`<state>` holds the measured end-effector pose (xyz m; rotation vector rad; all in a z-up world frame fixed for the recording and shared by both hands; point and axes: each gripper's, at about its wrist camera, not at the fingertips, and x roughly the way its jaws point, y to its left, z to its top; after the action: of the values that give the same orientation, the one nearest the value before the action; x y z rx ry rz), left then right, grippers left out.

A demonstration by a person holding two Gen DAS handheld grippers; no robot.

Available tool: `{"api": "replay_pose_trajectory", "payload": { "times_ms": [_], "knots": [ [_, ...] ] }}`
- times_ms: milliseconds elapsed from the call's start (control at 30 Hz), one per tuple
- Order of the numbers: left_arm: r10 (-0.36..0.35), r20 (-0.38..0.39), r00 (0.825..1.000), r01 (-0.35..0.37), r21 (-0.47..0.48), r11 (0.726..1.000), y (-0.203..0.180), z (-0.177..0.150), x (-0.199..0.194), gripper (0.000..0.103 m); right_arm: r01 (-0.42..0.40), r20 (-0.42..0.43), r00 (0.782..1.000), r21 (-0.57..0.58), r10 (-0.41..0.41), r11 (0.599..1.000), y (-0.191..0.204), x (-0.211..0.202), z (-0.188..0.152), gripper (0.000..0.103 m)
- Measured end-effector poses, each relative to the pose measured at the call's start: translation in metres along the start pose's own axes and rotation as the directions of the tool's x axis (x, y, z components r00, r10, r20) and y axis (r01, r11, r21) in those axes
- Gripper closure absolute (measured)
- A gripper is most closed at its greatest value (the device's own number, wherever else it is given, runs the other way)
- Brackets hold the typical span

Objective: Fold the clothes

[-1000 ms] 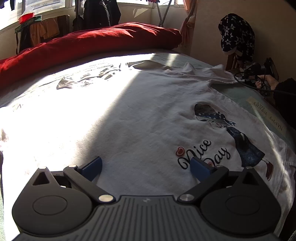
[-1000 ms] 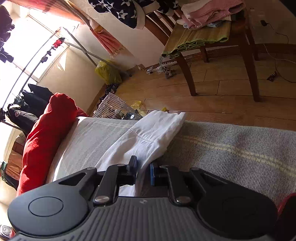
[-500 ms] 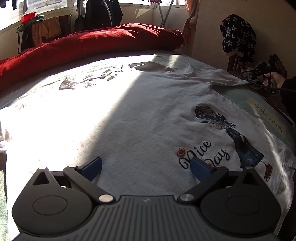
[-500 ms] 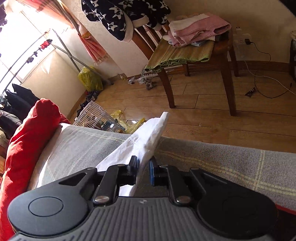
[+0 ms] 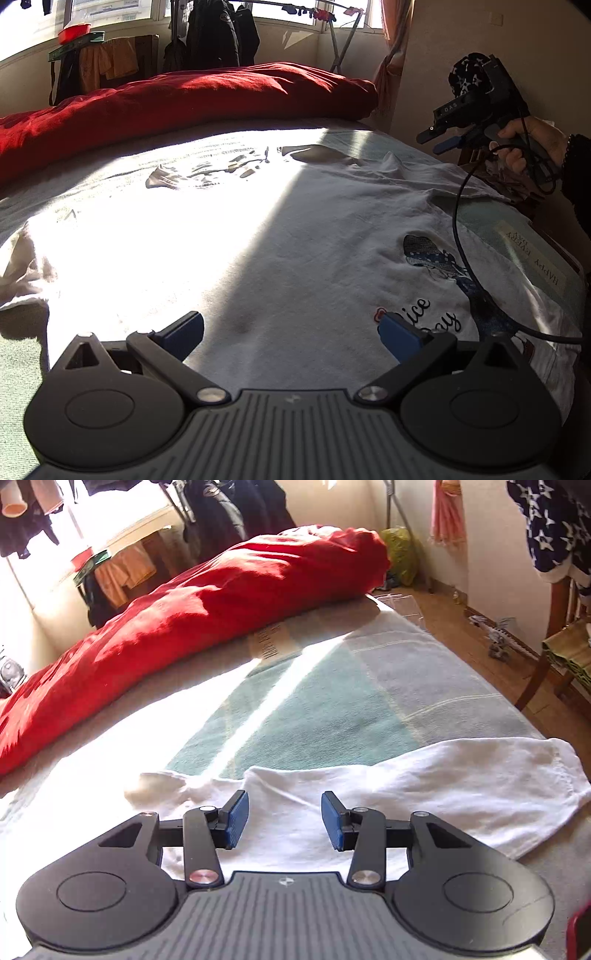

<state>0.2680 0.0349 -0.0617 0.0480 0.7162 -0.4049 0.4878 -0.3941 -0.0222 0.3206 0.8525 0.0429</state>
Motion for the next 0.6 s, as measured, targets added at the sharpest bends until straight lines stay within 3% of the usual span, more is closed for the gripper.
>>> {"api": "replay_pose_trajectory", "payload": {
  "times_ms": [200,300,433,600],
  "knots": [
    [0.044,0.007,0.999,-0.044,-0.023,0.999,0.021,0.001,-0.004,0.002,-0.08,-0.108,0.992,-0.123,0.067,0.989,0.092,0.065,-0.004,0.053],
    [0.066,-0.007,0.998,-0.066,-0.049,0.997,0.034,0.0,-0.002,0.002,-0.066,-0.14,0.989,-0.174,0.041,0.983,0.123,0.097,-0.006,0.053],
    [0.077,-0.027,0.997,-0.079,-0.071,0.994,0.043,-0.003,0.001,0.002,0.008,-0.12,0.992,-0.212,-0.034,0.977,0.146,0.133,-0.003,0.05],
    [0.079,-0.039,0.996,-0.082,-0.074,0.994,0.045,-0.006,0.002,0.002,0.037,-0.073,0.996,-0.208,-0.054,0.977,0.16,0.151,0.008,0.033]
  ]
}}
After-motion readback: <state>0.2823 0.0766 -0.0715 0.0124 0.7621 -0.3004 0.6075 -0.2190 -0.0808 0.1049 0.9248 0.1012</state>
